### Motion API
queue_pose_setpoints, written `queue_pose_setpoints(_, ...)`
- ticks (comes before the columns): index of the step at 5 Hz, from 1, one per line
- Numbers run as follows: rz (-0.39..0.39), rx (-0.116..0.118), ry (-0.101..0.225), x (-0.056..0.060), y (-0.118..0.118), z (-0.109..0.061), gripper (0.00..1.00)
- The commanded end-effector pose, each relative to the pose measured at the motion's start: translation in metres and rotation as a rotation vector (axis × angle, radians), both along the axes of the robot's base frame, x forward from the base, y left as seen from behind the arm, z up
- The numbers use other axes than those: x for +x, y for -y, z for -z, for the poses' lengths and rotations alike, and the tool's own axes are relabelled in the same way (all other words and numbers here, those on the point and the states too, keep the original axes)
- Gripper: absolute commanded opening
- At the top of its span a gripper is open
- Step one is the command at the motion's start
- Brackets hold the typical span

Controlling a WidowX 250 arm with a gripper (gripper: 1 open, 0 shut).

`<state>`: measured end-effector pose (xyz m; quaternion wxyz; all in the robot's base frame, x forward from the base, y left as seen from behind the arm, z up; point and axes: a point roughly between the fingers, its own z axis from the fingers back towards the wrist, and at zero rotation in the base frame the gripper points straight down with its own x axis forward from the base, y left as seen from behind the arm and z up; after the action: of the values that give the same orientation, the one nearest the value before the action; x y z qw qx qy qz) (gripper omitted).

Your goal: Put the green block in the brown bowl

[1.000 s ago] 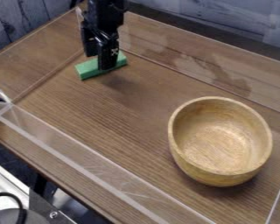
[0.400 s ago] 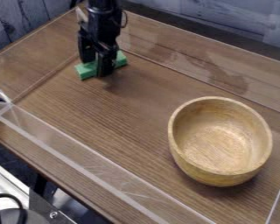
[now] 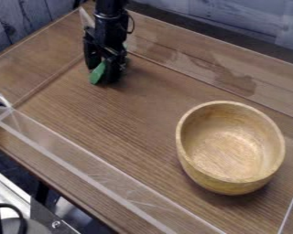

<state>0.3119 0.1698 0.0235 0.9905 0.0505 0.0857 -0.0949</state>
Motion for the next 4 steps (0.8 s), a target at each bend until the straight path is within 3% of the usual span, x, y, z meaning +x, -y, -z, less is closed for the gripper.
queue_pose_setpoints(1,-0.033,0.030,0.057,0.008,-0.007,-0.013,0.00)
queue_pose_setpoints(2,-0.031,0.021,0.044,0.006,-0.005,-0.019,0.00)
queue_pose_setpoints(3,-0.048,0.021,0.034,0.003,0.002,-0.047,0.00)
queue_pose_setpoints(4,-0.122,0.034,0.032,-0.001,0.014,-0.062,0.00)
